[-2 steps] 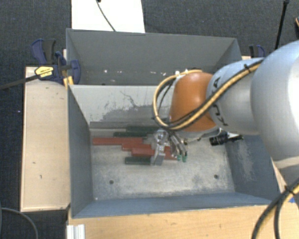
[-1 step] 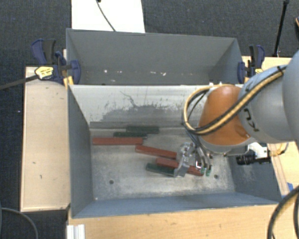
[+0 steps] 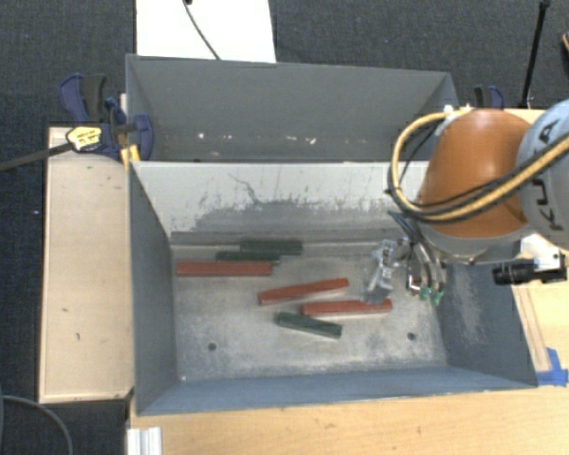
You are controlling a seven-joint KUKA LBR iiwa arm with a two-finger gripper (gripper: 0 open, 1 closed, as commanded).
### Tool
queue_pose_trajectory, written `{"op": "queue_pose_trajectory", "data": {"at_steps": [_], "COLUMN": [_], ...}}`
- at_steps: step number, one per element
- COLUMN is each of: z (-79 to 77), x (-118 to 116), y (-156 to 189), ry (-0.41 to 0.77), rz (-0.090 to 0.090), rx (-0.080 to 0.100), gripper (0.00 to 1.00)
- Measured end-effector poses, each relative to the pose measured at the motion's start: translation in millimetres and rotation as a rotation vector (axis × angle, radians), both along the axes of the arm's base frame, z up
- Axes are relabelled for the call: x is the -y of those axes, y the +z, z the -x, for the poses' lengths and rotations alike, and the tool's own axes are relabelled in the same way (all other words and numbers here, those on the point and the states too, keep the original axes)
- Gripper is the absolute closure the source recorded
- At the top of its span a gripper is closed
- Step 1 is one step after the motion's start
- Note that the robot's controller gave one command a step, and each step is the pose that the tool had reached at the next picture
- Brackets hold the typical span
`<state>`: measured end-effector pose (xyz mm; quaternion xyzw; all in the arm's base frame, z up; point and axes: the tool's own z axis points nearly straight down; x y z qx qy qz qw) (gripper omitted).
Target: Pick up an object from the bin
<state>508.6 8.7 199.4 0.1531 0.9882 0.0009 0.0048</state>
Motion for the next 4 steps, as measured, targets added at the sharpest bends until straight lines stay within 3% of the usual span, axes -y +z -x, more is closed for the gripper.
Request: {"op": "queue_pose_trajectory", "data": {"at_steps": [1,2,3,4], "z": [1.4,-53.9,-55.1,-46.3], "x": [0,-36,-36,-33], "y": [-4,-132,-128,8], "ry": [0.002,0.085,0.084,0.316], "rz": [0.000,0.000,0.000,0.002], "rx": [-0.008,-0.012,-0.007,-0.002], "gripper": [0.00,0.00,1.00,1.00]}}
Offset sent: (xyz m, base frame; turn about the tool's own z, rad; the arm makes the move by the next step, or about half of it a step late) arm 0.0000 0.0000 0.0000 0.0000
